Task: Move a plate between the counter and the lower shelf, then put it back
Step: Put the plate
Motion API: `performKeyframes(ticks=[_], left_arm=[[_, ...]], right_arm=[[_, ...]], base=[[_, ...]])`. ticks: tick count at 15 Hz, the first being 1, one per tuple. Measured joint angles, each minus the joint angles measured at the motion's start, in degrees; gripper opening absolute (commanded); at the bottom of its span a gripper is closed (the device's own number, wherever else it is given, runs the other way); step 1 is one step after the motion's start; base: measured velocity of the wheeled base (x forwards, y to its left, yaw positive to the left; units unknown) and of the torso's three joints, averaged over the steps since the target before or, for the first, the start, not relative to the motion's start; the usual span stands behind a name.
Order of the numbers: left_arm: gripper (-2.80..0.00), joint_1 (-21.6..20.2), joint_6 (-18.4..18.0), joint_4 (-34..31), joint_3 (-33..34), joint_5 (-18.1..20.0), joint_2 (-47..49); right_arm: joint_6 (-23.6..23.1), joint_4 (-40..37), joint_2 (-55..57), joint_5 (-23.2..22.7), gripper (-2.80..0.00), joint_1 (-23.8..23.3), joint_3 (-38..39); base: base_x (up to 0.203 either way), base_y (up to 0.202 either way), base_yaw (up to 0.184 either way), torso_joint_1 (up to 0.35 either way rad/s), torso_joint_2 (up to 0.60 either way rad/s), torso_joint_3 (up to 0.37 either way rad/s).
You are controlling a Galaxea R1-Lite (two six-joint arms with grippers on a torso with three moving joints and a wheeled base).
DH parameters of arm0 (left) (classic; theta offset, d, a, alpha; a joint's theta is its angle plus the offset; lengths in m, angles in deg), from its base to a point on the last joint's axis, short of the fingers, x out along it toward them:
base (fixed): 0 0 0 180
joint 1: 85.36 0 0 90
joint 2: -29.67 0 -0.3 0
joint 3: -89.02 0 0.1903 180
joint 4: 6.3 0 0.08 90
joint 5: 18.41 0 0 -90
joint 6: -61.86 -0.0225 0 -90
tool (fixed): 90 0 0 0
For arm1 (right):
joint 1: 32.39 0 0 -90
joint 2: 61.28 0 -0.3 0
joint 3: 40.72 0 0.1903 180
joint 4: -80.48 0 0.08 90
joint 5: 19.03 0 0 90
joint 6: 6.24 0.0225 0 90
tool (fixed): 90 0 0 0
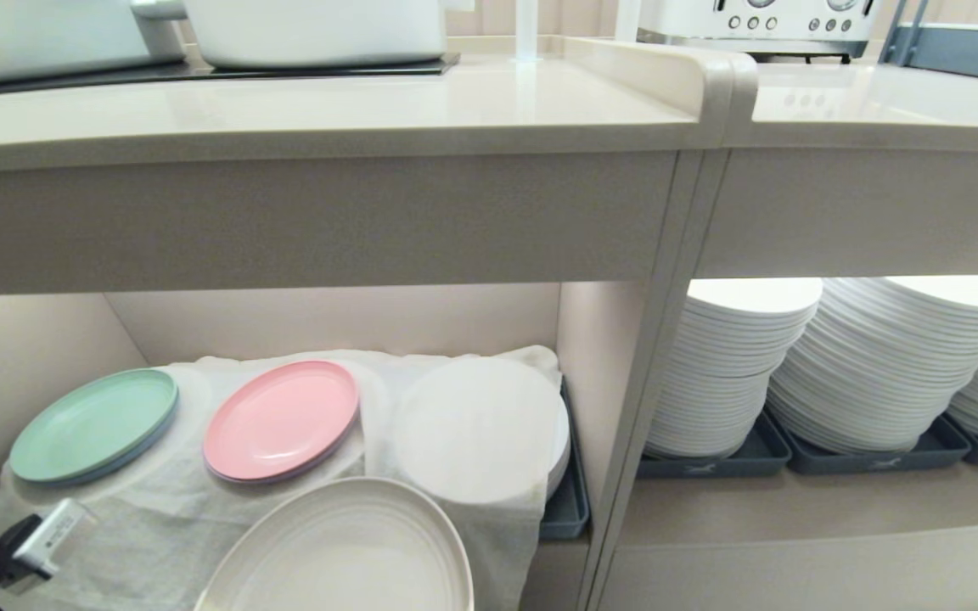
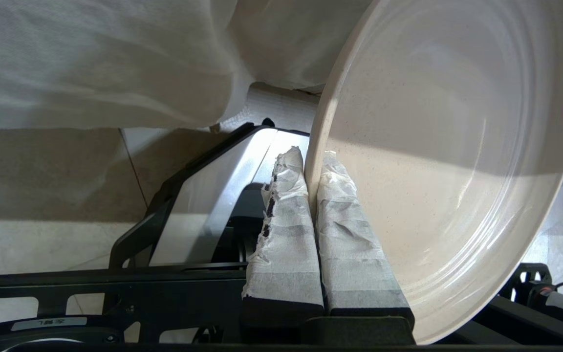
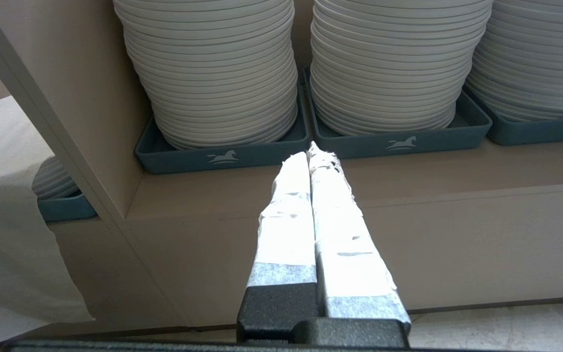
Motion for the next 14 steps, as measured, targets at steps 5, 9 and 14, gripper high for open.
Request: performKeyframes(ticks=[5,9,14], left_arm=[[-2.8,-0.5,0.3,-0.1,1.3,-0.1,-0.8],[-2.8,-1.3,0.3,-2.2,1.0,-0.1,-1.6],[-2.8,-1.4,0.4,-4.8,0.8,-0.2,-3.8]], right_arm=[[0.0,0.0,0.0,0.0,-2.8,0.0,0.0],[0.0,0.0,0.0,0.0,-2.8,0.0,0.0],[0.0,0.0,0.0,0.0,-2.8,0.0,0.0]], base=[[0.0,0.0,0.0,0.0,0.0,0.0],[0.0,0.0,0.0,0.0,0.0,0.0],[0.0,0.0,0.0,0.0,0.0,0.0]])
